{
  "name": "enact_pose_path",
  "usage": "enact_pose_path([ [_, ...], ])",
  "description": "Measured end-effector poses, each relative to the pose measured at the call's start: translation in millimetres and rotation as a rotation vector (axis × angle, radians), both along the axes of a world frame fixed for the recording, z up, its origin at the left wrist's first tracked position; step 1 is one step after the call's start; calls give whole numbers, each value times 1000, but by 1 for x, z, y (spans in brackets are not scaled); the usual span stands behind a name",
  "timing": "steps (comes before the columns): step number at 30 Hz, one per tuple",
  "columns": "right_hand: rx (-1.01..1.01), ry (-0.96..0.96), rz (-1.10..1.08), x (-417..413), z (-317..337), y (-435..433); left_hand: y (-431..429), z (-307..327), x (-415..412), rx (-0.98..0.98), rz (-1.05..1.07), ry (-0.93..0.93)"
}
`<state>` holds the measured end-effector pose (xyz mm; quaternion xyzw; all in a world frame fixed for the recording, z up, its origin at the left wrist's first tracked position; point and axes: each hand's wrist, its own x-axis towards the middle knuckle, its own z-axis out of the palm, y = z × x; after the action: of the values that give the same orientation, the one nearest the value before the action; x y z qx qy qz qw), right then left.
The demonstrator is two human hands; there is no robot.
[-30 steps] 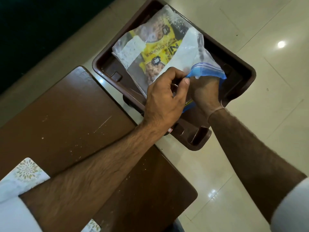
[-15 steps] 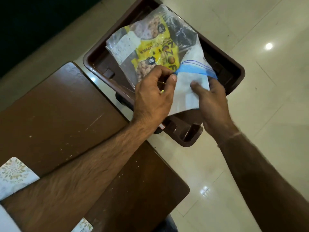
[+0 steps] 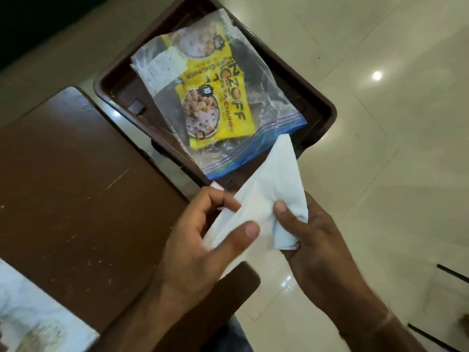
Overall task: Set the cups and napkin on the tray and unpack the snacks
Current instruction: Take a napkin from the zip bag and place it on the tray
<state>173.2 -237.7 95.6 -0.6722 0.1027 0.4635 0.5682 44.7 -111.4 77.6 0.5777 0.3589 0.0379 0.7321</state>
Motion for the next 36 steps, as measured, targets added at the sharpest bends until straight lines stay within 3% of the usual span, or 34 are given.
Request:
enact_pose_path([
  [6,-83,28,59,-46,2,15,3,8,-63,257,-18,258],
  [10,-110,70,102,-73,3,25,6,11,-101,237,82,256],
  [19,-83,136,241,-134,20,37,-1,18,-181,426,379,249],
  [24,-47,156,322,-166,30,39,3,24,-212,434,432,270],
  [30,1,185,333,-196,30,35,5,31,-255,232,318,230],
  [36,-48,118,548,-226,32,38,30,31,-285,86,-171,274],
])
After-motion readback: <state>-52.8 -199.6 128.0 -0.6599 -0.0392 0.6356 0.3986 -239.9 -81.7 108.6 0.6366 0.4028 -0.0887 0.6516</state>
